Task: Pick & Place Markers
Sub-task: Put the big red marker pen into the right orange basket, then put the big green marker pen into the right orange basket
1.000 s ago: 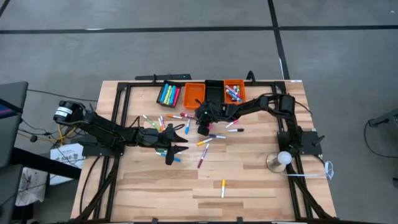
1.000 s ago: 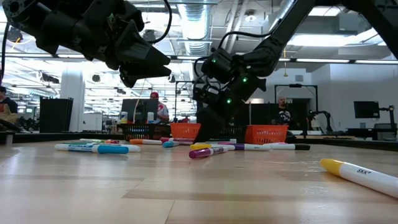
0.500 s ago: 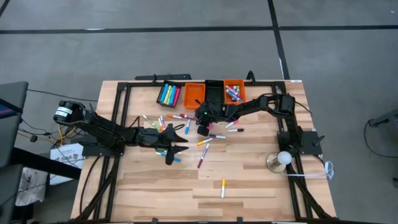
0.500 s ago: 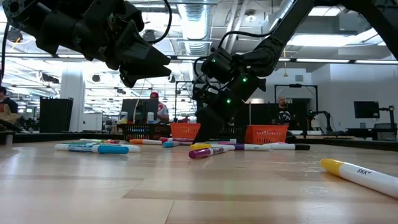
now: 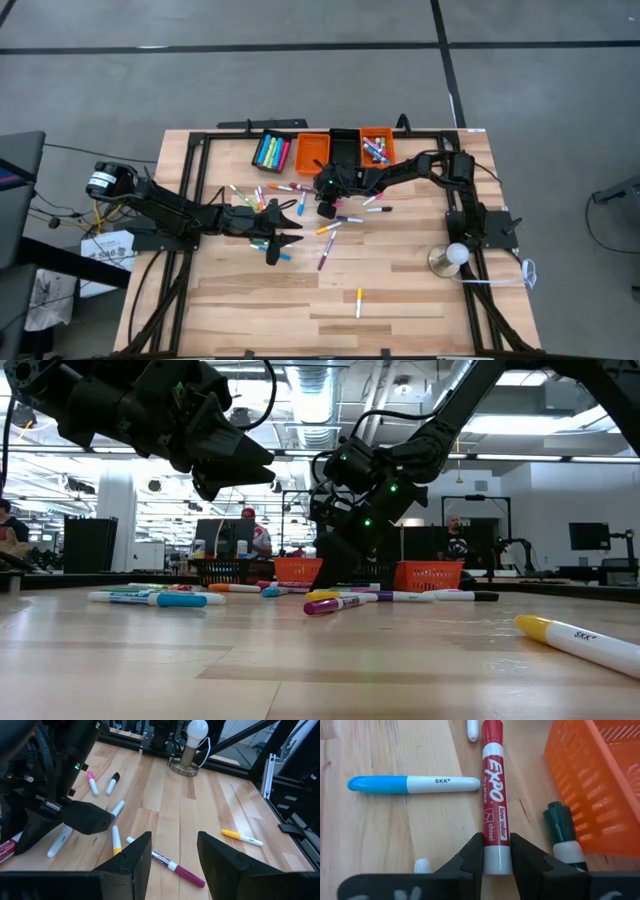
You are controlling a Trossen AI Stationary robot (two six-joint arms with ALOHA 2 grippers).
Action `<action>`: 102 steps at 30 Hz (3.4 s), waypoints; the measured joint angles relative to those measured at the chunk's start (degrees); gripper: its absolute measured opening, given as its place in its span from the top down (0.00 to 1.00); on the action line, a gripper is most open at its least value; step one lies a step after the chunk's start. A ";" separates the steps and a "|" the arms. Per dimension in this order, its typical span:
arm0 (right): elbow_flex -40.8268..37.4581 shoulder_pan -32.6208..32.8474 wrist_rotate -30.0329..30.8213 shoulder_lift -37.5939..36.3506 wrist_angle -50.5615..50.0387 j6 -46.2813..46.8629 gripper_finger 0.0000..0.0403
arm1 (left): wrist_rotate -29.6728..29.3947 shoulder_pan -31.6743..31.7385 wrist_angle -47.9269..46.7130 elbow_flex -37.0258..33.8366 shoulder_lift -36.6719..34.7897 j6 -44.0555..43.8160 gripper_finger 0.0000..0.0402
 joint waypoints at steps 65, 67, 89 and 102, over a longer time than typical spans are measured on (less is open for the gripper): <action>-0.15 -17.35 25.53 -20.91 -39.15 14.99 0.81 | -0.03 -0.56 -0.07 0.00 0.02 -1.03 0.61; -0.13 -17.27 25.27 -21.11 -39.49 15.02 0.81 | -0.03 -0.56 -0.09 0.00 0.00 -1.07 0.61; -0.13 -17.33 25.51 -20.81 -43.42 13.67 0.65 | -0.01 -0.56 -0.08 0.00 0.01 -1.07 0.61; -0.15 -10.84 25.80 -23.95 -45.30 15.61 0.61 | 0.01 -0.56 -0.07 0.00 0.01 -1.09 0.61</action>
